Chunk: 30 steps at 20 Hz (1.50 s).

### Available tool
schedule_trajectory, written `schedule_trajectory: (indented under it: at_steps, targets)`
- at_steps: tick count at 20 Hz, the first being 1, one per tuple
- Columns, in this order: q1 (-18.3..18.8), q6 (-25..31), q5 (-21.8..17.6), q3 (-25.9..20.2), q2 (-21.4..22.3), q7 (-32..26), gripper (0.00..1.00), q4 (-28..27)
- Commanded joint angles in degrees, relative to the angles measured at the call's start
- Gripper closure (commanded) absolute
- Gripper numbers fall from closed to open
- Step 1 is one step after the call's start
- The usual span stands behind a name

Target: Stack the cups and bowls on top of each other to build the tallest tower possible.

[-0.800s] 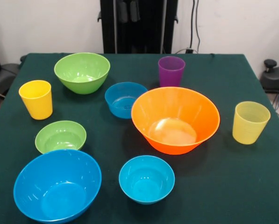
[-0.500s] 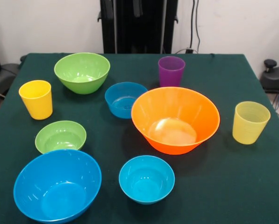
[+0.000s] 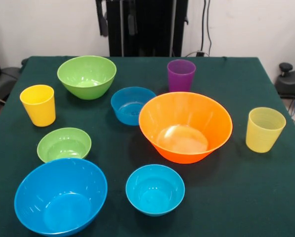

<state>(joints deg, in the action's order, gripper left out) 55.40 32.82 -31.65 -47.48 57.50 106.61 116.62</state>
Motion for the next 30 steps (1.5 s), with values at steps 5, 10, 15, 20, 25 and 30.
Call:
schedule_trajectory:
  at_steps: [5, 10, 15, 20, 25, 30]
  targets:
    - [-6.6, -1.9, -14.4, 8.0, -17.1, -3.3, 0.00, -8.0]
    - [-6.7, -0.5, -14.5, 4.7, -22.7, -9.0, 0.00, -14.1]
    - [-4.1, 4.2, -11.7, 0.7, -25.4, -16.0, 0.00, -17.5]
    - [-2.4, 11.9, -6.8, -1.9, -22.5, -18.5, 0.00, -19.0]
    - [-2.6, 18.1, -5.4, -3.2, -20.7, -21.0, 0.00, -21.9]
    - [-3.3, 22.4, -4.4, -4.7, -18.7, -21.6, 0.00, -23.5]
